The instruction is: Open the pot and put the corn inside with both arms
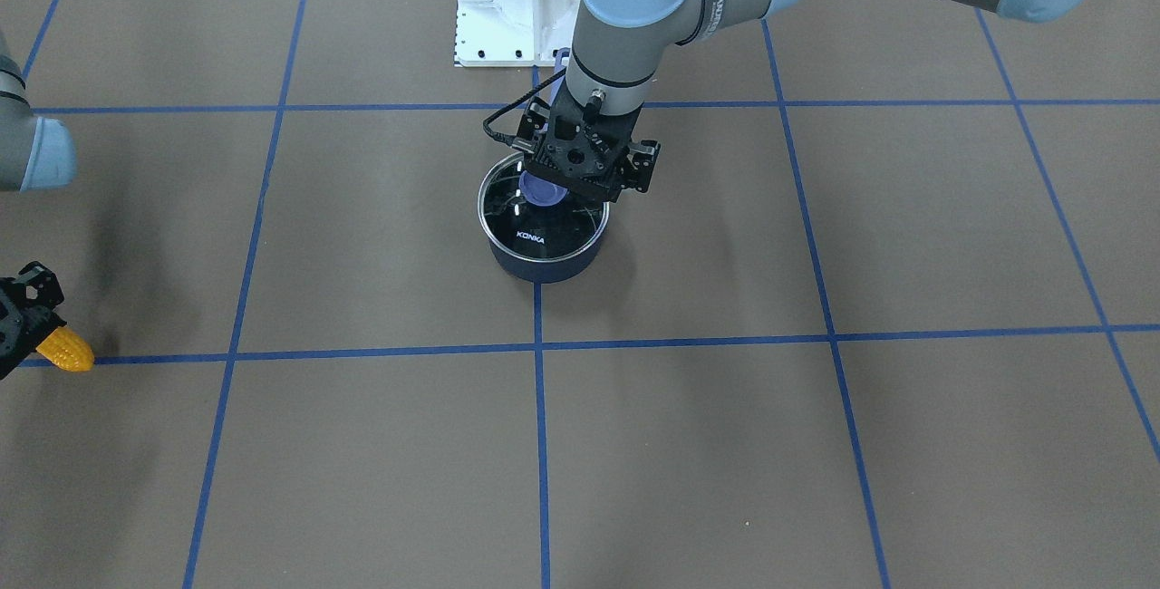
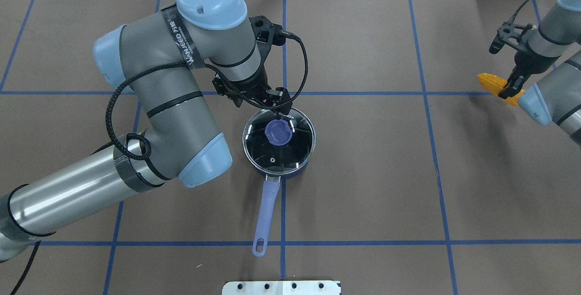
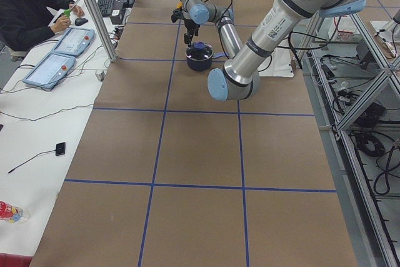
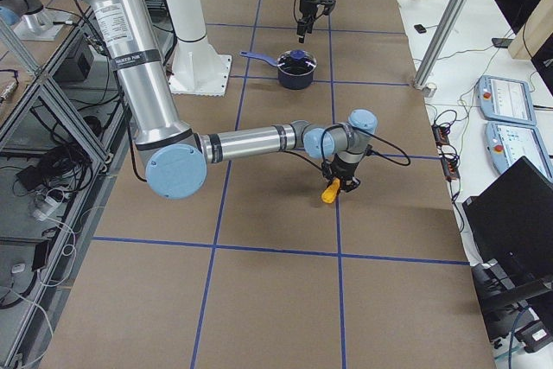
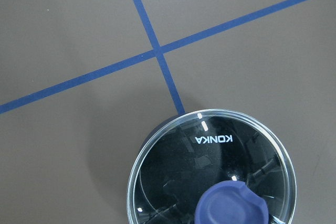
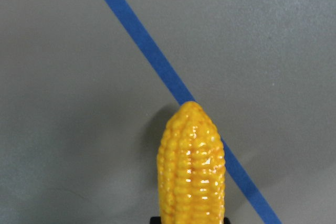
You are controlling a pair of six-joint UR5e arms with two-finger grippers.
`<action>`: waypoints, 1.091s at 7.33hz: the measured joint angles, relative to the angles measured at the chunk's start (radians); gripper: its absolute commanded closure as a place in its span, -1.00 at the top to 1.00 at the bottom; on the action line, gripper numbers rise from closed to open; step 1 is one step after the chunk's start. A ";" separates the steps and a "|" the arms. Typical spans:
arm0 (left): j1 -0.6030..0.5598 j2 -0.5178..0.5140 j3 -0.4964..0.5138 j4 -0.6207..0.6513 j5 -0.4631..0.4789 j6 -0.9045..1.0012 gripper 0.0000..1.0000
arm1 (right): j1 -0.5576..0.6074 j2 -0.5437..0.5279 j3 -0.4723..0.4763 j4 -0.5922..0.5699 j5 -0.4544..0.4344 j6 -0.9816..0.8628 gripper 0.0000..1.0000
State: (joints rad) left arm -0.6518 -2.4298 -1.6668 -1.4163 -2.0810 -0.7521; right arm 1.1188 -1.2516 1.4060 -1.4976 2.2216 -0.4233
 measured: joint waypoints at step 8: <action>0.065 -0.048 0.114 -0.087 0.031 -0.085 0.95 | -0.061 0.081 0.275 -0.064 0.185 0.713 -0.29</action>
State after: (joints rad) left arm -0.5864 -2.4777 -1.5526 -1.5034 -2.0500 -0.8371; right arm 1.0575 -1.1711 1.6815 -1.5619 2.4066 0.2895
